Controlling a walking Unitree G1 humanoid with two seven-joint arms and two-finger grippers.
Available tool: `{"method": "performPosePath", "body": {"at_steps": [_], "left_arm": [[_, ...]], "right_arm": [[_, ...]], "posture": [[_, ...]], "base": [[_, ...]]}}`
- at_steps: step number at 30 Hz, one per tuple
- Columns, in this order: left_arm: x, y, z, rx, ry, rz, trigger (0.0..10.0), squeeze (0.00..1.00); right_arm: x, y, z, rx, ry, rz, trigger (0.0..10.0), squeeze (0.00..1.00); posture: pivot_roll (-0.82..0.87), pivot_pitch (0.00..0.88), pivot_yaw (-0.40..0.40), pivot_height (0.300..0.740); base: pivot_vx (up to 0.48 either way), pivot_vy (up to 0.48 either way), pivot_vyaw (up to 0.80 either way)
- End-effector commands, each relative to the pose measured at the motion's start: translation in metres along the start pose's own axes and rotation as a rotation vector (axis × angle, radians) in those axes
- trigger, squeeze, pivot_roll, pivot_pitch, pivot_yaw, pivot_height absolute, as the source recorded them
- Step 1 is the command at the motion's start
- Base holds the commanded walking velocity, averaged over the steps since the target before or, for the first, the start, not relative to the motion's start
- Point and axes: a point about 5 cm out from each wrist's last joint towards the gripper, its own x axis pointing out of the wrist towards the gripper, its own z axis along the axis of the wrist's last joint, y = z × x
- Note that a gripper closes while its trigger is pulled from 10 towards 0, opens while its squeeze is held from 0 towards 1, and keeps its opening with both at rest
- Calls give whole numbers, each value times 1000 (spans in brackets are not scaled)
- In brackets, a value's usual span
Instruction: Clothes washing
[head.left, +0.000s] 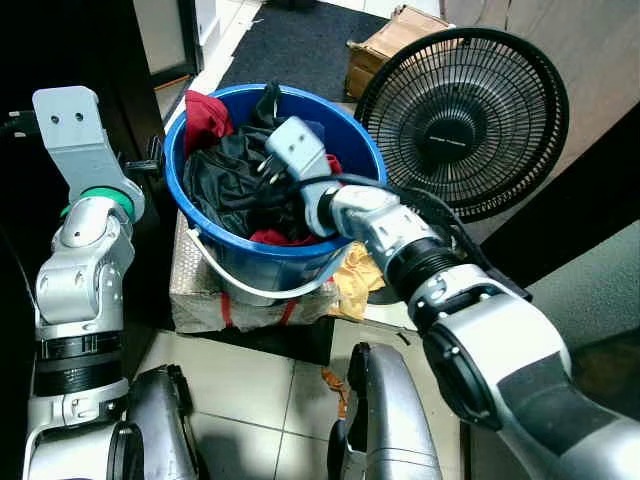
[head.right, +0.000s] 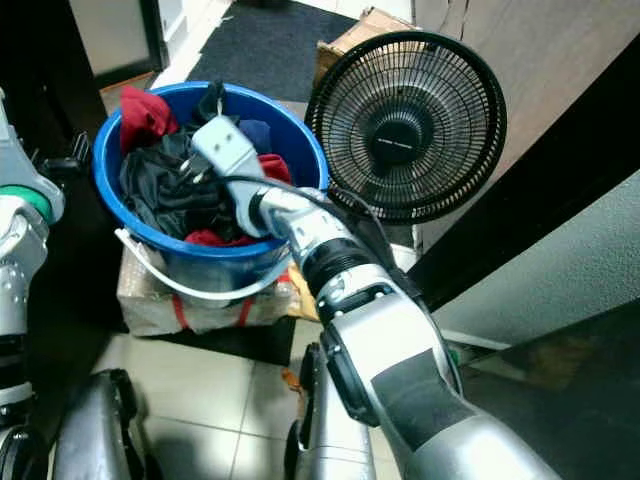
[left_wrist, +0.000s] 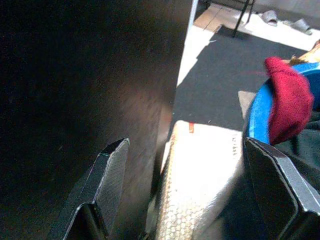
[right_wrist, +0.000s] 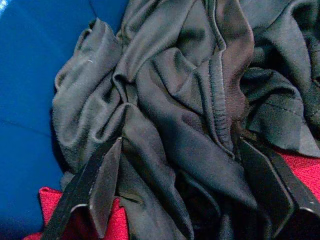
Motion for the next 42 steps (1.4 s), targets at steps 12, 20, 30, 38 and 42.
{"method": "performPosePath", "body": {"at_steps": [12,20,30,38,42], "left_arm": [[-5,3,-5,-1,21,16,10000,0],[-6,3,-7,-4,28,22,10000,0],[-7,4,-7,0,34,22,10000,0],[-7,5,-8,2,38,21,10000,0],[-7,5,-8,2,40,21,10000,0]], "right_arm": [[1,2,-32,52,117,-67,0,0],[1,0,-25,80,62,-87,0,0],[3,3,-23,104,27,-71,0,0],[3,3,-22,112,21,-69,0,0],[3,4,-22,112,20,-67,0,0]], "posture": [[51,237,-169,440],[48,235,-168,440],[51,239,-161,440],[53,242,-160,440],[53,243,-159,440]], "base": [[0,0,0],[0,0,0],[0,0,0],[0,0,0],[0,0,0]]}}
